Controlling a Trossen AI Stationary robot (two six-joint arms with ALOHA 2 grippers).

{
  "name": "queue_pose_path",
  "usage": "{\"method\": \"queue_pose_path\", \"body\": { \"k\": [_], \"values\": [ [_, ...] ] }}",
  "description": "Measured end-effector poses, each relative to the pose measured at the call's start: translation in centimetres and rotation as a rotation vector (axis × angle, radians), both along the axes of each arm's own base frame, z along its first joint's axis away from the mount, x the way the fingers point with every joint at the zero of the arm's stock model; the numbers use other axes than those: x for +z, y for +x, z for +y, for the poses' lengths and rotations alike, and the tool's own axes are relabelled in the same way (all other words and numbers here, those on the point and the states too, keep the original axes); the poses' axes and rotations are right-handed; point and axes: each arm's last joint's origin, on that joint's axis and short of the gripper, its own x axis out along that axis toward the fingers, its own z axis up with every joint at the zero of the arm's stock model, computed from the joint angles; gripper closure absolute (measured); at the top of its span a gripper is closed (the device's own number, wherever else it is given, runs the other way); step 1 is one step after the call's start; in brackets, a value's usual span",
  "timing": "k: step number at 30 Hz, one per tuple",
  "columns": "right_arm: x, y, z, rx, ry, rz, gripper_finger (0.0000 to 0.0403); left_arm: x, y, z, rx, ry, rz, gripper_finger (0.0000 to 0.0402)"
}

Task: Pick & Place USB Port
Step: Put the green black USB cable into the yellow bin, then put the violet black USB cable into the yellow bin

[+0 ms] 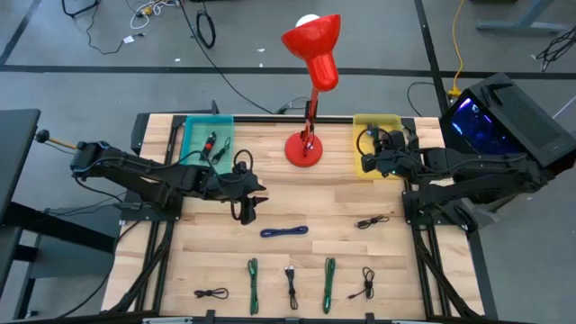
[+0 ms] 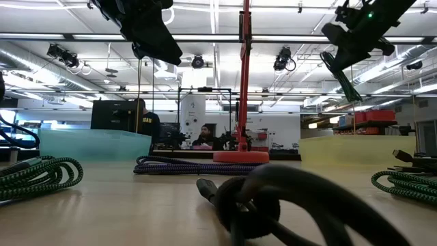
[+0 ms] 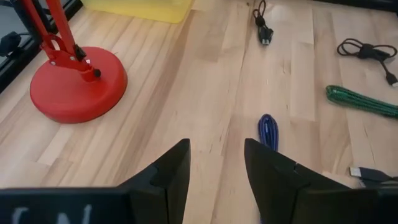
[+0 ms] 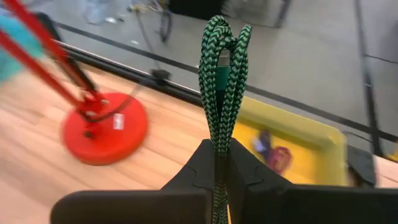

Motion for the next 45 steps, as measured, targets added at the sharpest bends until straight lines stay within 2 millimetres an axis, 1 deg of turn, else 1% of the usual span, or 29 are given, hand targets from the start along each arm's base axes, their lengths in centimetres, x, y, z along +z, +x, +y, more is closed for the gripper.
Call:
{"method": "queue_pose_path", "body": {
  "k": [3,6,12,17,20,24,29,33,36,40,45],
  "values": [
    [-0.2,-0.3,-0.8,-0.049,0.026,0.024,0.0393,0.0,0.0,0.0,0.002,0.000,-0.001,0.0246],
    [-1.0,-0.7,-1.7,-0.110,0.032,0.052,0.0393,0.0,0.0,0.0,0.001,0.001,0.001,0.0246],
    [-4.4,-2.0,-3.6,-0.238,0.097,0.130,0.0393,0.0,0.0,0.0,0.001,0.002,0.004,0.0246],
    [-6.2,-2.1,-4.8,-0.254,0.137,0.100,0.0391,0.0,0.0,0.0,0.001,0.002,0.004,0.0246],
    [-6.6,-2.2,-5.4,-0.271,0.128,0.087,0.0362,0.0,0.0,0.0,0.001,0.002,0.004,0.0246],
    [-6.9,-2.4,-5.8,-0.285,0.136,0.085,0.0306,0.0,0.0,0.0,0.000,0.003,0.004,0.0246],
    [-6.9,-2.4,-5.8,-0.258,0.133,0.120,0.0237,0.0,0.0,0.0,0.001,0.003,0.004,0.0246],
    [-6.9,-2.3,-5.8,-0.245,0.147,0.103,0.0196,0.0,0.0,0.0,0.000,0.002,0.004,0.0246],
    [-6.7,-1.8,-5.9,-0.176,0.183,0.044,0.0177,-0.1,0.0,0.0,-0.017,-0.010,0.008,0.0246],
    [-5.9,-0.3,-5.8,0.053,0.223,-0.074,0.0165,-0.4,0.1,-0.2,-0.062,-0.041,0.038,0.0246],
    [-4.1,1.8,-5.4,0.334,0.181,-0.286,0.0164,-2.2,0.8,-0.9,-0.100,-0.037,0.122,0.0246]
  ]
}}
